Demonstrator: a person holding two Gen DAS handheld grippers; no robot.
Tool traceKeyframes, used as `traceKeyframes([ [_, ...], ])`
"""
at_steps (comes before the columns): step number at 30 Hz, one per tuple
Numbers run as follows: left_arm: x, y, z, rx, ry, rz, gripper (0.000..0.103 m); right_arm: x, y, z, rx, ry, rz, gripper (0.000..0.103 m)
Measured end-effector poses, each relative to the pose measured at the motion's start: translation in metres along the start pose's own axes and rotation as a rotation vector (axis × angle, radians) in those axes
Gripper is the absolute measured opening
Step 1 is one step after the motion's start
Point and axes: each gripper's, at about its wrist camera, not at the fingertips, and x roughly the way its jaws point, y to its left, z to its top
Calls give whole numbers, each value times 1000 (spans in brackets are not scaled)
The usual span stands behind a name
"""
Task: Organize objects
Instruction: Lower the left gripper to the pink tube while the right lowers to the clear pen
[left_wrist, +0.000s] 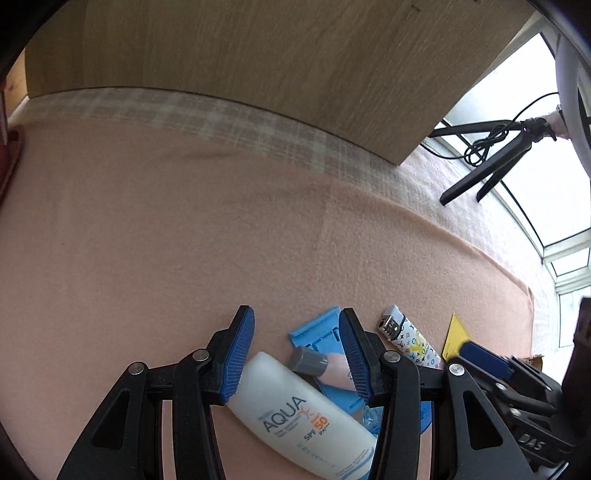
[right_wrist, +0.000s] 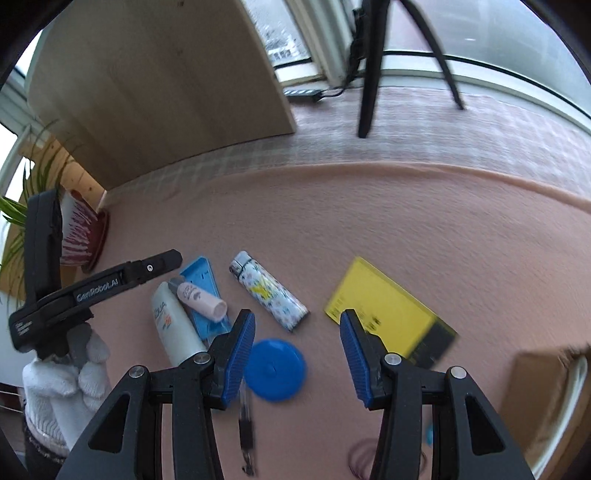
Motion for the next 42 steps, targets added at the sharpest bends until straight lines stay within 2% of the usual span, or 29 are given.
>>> traceKeyframes([
  [3,4,-7,-1,30,-6,-7,49,22,14,8,-40,29,-20,44],
  [5,8,-12,-4,48,6,-33,39,33,21,11,-69,41,-35,44],
  [6,9,-16,-6,64,6,-24,39,37,23,12,-80,46,-42,42],
  [10,15,-30,-13,103,10,-35,32,43,24,11,-100,60,-49,28],
  [13,19,-45,-24,152,34,-56,27,39,16,4,-75,64,-38,24],
  [19,23,-80,-58,265,71,-95,27,24,-6,-33,-16,64,-5,21],
  [25,19,-106,-110,396,101,-113,27,2,-20,-84,9,36,-37,21],
  [29,12,-114,-146,460,116,-116,26,-11,-33,-122,86,-9,-12,21],
  [33,1,-114,-182,527,94,-94,26,-23,-34,-155,112,-33,-36,20],
  [38,-14,-95,-208,527,65,-55,26,-31,-33,-178,117,-32,-51,20],
  [42,-22,-82,-208,500,43,-12,27,-36,-31,-187,100,-56,-125,19],
])
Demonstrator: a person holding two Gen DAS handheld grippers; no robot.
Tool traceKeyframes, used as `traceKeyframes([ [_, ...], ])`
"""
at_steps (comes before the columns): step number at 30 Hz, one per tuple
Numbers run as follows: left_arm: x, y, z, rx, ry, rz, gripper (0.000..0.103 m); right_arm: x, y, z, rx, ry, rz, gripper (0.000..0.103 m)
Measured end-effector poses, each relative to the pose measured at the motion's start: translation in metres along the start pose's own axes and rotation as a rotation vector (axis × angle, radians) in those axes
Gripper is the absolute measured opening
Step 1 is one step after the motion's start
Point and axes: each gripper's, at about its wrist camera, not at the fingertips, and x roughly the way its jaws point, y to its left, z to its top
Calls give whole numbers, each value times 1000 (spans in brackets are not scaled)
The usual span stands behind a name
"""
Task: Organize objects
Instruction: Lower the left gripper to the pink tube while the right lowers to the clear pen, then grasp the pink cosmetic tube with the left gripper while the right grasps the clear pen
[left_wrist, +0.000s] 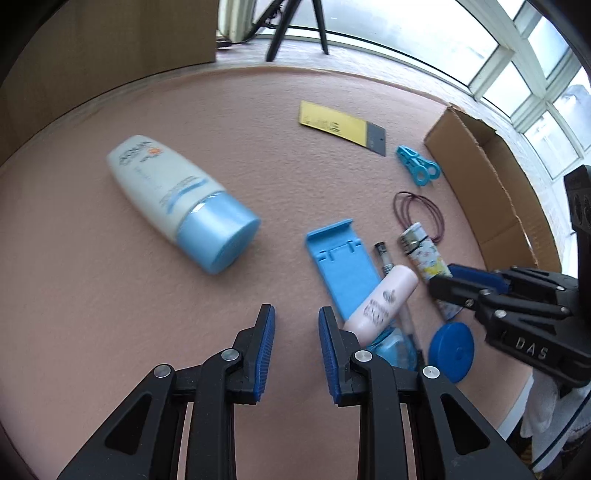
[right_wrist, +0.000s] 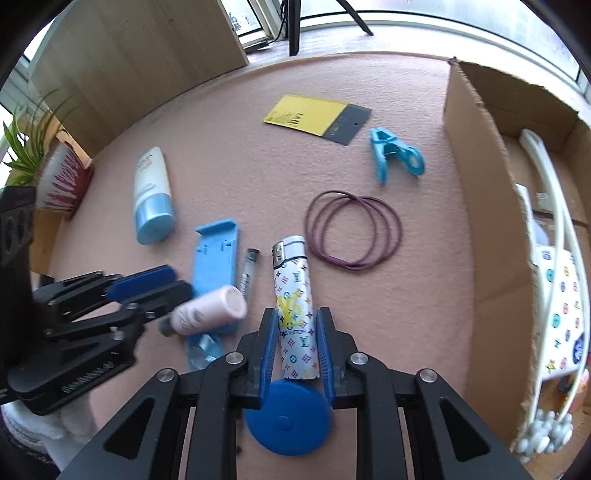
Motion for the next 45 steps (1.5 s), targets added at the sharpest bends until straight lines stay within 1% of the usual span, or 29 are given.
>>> traceKeyframes([
  [1,-4,3,0,-8,-9,-9,28,-1,0,1,0,-7,-18,21],
  [2,-9,4,-1,-12,-17,-25,33,-3,0,1,2,-11,-35,21],
  [3,-11,4,-1,-9,-21,-29,37,-6,1,2,1,-17,-33,23],
  [4,-14,3,0,4,-30,-29,44,-10,2,2,1,-24,-18,24],
  [5,-16,1,1,23,-39,-30,45,-15,2,2,3,-30,1,27],
  [6,-17,-1,2,36,-42,-30,45,-19,3,1,5,-39,12,31],
  [7,-16,-5,3,49,-44,-29,45,-22,4,0,5,-46,20,32],
  [9,-18,-10,5,66,-47,-30,45,-27,7,-2,10,-48,37,32],
  [12,-15,-19,8,89,-28,-48,45,-29,10,-6,23,-38,72,32],
  [13,-13,-22,8,98,-21,-55,45,-31,9,-8,25,-37,74,32],
  [18,1,-33,9,121,4,-39,45,-32,14,-15,16,-34,57,32],
  [19,4,-33,9,121,6,-32,45,-30,14,-15,11,-32,45,32],
  [21,6,-33,8,118,13,-25,39,-30,11,-18,16,-33,22,32],
  [23,8,-30,7,109,20,-19,33,-28,8,-16,28,-28,28,32],
  [27,7,-22,5,81,20,-16,28,-27,9,-14,13,-34,5,32],
  [29,6,-18,5,70,17,-3,25,-25,10,-11,10,-30,0,32],
  [33,3,-5,2,29,15,8,23,-26,17,-9,-6,-39,25,32],
  [36,0,0,-4,15,13,3,22,-21,26,-6,-31,-19,49,31],
  [38,-3,1,-8,10,11,1,22,-14,31,-4,-45,7,57,28],
  [40,-6,4,-11,0,8,-1,22,-9,34,-3,-53,25,53,22],
  [45,-14,12,-21,-39,-2,-12,22,1,33,-2,-49,64,49,21],
])
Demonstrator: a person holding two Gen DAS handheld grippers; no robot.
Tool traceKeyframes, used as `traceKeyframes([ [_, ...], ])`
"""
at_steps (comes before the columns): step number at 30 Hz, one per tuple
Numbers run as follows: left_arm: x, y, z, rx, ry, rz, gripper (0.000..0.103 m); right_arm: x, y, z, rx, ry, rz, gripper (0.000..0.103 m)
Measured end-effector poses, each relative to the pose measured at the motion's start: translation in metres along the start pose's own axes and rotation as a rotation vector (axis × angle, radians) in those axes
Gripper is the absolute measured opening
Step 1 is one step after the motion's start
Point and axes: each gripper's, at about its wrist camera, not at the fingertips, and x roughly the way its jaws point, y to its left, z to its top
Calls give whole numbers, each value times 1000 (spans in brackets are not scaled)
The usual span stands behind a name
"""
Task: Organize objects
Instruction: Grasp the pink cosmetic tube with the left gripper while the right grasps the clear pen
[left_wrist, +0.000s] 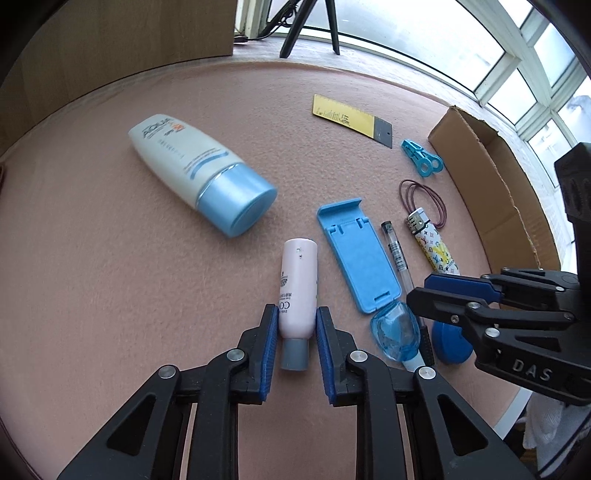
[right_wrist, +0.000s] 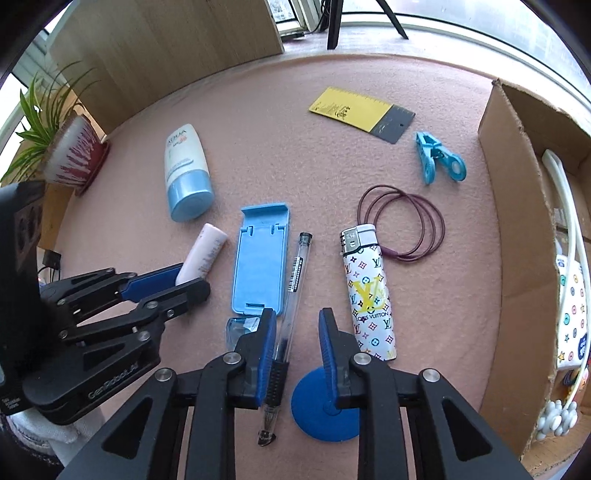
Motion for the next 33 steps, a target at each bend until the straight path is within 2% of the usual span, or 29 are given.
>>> traceKeyframes([
  [7,-9,6,-15,-31,-6,-4,22,5,8,-4,-41,14,-41,21],
  [12,-12,8,-22,-57,-11,-13,22,6,23,-9,-131,7,-109,22],
  [14,-13,10,-23,-72,-10,-24,22,6,28,-12,-170,-6,-147,19],
  [15,-14,12,-23,-82,-8,-33,22,6,29,-13,-186,-14,-164,13],
  [19,-17,16,-25,-112,-9,-51,22,2,17,-11,-130,-18,-120,8],
  [33,-47,11,-18,-139,-61,-93,22,-43,-18,-17,29,-93,32,8],
])
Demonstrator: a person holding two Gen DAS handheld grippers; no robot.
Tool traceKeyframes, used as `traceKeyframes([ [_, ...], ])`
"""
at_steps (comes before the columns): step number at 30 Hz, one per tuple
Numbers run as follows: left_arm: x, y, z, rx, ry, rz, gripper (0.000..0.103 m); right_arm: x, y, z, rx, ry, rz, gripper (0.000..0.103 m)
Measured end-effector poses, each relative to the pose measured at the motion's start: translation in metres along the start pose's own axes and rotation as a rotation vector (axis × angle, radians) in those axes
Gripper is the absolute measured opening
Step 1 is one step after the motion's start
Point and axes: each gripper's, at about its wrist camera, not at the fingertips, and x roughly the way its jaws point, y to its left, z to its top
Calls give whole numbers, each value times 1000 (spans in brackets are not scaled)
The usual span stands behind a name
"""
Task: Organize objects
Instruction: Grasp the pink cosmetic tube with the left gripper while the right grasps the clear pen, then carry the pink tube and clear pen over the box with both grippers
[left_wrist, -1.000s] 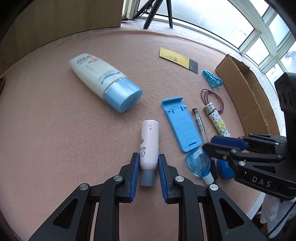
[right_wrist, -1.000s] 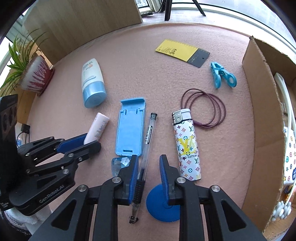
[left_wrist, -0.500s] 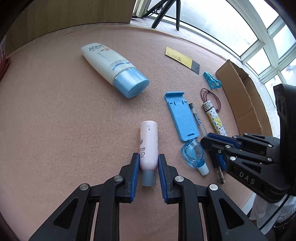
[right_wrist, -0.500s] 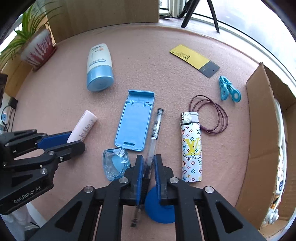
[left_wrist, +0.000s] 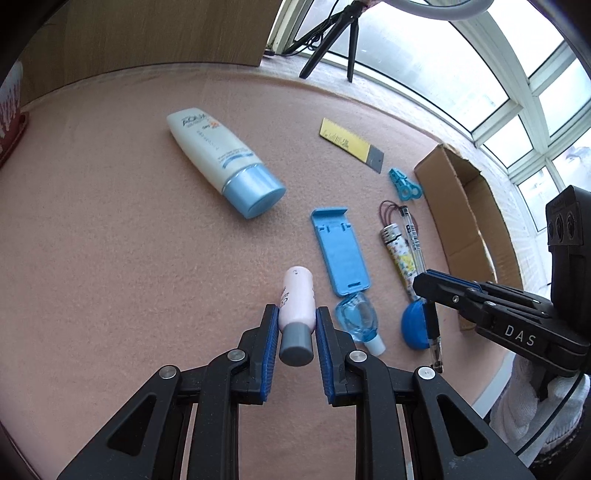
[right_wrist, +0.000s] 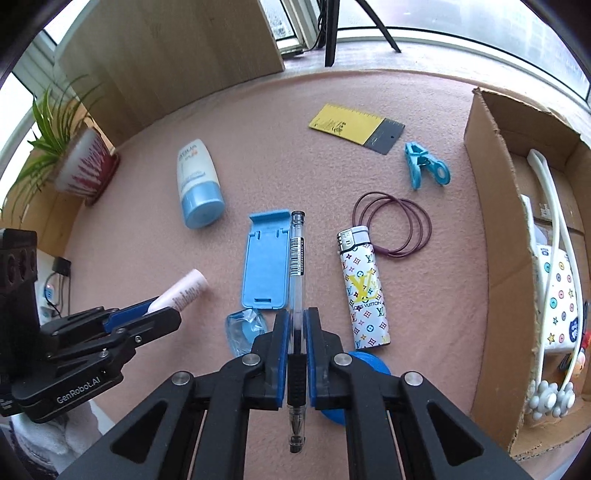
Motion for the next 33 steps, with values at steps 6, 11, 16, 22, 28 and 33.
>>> traceKeyframes([
  [6,-11,-16,10,20,-33,-22,22,-31,-15,-2,30,-54,21,8],
  [11,-12,-33,20,38,-52,-34,22,-48,-12,8,46,-100,28,8],
  [16,-14,-56,30,69,-72,-58,21,-73,-29,12,69,-152,21,8],
  [22,-14,-93,43,116,-89,-95,21,-104,-62,13,115,-208,-8,8],
  [28,-4,-138,53,176,-88,-129,21,-123,-102,10,173,-248,-70,8],
  [33,9,-178,56,227,-76,-158,22,-129,-135,7,223,-262,-102,8],
])
